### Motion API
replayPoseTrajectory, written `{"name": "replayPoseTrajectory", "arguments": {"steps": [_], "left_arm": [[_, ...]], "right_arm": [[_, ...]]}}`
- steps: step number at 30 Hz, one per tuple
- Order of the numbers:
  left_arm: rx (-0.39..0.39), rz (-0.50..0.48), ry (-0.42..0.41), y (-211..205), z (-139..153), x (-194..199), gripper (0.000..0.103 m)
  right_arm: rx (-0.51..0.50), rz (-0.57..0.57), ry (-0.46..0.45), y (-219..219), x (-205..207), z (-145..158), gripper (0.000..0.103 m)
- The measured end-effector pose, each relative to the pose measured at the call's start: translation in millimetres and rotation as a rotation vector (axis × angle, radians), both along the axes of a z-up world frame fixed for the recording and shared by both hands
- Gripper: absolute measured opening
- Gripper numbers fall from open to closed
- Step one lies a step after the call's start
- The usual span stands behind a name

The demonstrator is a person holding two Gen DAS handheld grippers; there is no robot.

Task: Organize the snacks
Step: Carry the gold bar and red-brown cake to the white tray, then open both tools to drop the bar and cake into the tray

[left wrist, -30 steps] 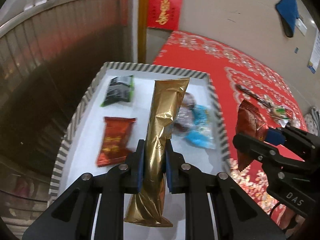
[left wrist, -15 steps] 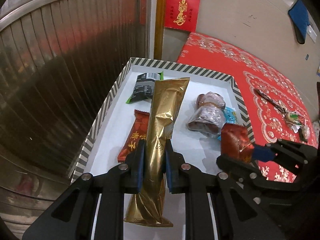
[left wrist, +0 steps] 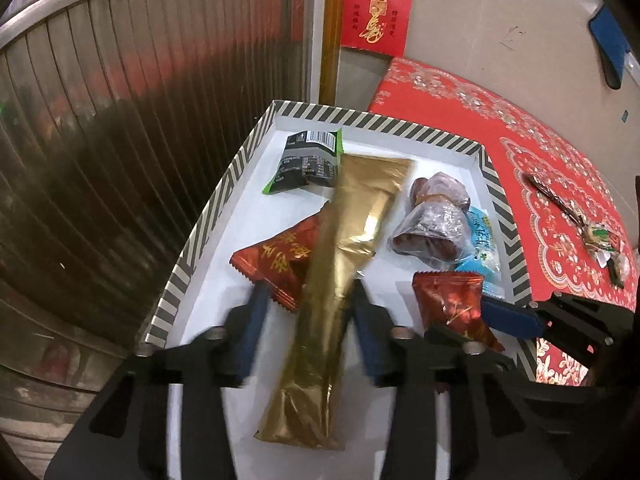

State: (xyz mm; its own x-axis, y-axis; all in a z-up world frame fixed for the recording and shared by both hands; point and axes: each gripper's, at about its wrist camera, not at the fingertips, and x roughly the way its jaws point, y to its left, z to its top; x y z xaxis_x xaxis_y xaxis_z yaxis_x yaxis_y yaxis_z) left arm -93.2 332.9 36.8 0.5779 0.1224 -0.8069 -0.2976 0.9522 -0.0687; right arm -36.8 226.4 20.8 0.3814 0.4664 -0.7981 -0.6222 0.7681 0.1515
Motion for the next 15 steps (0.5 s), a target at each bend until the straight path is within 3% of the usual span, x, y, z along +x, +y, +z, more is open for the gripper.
{"name": "replayPoseTrajectory", "arguments": {"steps": [1, 4, 6, 9, 15], "left_arm": [[-0.007, 0.007, -0.006, 1, 1, -1, 0.058], [-0.003, 0.020, -0.024, 2, 5, -3, 0.061], [0.003, 0.026, -0.028, 2, 8, -3, 0.065], [-0.002, 0.025, -0.036, 0, 11, -2, 0.066], [0.022, 0.010, -0.038, -10, 18, -3, 0.066]], "right_arm": [[0.008, 0.002, 0.005, 0, -1, 1, 0.039], [0.044, 0.002, 0.015, -4, -2, 5, 0.053], [0.053, -0.006, 0.010, -8, -4, 9, 0.055], [0.067, -0.011, -0.003, -16, -7, 16, 0.057], [0.101, -0.049, -0.040, -39, -11, 32, 0.070]]}}
